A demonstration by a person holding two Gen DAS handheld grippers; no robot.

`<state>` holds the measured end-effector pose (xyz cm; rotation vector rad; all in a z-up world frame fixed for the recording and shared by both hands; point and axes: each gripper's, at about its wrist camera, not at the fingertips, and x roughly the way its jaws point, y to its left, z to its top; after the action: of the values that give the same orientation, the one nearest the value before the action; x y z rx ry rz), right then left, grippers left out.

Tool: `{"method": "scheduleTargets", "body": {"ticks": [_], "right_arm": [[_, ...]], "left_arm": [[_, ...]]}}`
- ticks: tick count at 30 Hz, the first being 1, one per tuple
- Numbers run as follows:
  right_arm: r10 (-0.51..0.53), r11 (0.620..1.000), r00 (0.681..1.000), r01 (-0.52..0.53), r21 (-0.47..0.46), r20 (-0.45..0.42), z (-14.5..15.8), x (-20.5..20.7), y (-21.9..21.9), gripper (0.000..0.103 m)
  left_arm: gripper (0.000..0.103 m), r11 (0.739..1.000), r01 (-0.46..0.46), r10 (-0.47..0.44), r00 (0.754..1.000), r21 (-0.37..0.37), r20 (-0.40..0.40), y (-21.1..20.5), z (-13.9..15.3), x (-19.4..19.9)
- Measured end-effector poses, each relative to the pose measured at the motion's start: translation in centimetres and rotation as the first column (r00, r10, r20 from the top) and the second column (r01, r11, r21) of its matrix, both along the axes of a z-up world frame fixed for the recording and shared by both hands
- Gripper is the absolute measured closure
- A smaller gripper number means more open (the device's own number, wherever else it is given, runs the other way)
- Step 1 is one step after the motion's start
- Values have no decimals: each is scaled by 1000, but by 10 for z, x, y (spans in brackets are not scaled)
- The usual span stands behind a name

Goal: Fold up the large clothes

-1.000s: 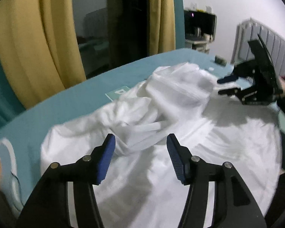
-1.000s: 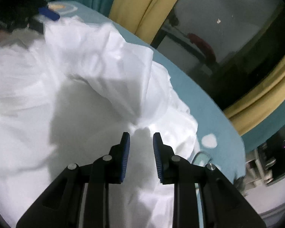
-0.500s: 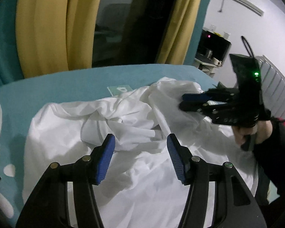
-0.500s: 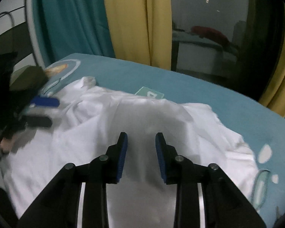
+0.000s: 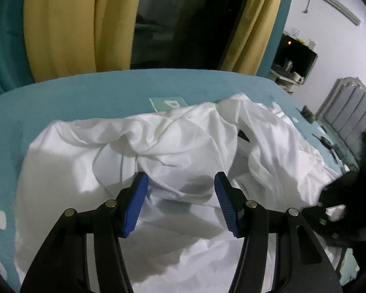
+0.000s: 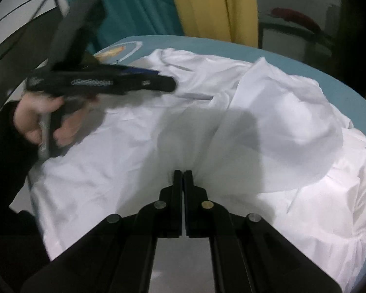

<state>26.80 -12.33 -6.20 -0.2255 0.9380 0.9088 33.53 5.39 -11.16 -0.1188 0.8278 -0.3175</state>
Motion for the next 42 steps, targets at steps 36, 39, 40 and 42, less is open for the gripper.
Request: {"method": "scheduleTargets", "body": {"ticks": [36,39,40,42], "right_arm": [[-438,882,894,448,-146,95,-9,26,-77,52],[-451,873,887,461,-157,96,-10,24,-81,51],[-457,870,885,466,-162,94,-11,24,-82,51],[-472,863,878,479,-162,84,-12,20,-88,51]], "left_arm": [[43,993,-81,74,994,86,83,5,9,-28],[43,991,-116,110,990,65,89,18,10,-38],[43,990,-130,125,989,57,77,23,8,-40],[43,986,-163,162,986,32,46,34,4,-46]]}}
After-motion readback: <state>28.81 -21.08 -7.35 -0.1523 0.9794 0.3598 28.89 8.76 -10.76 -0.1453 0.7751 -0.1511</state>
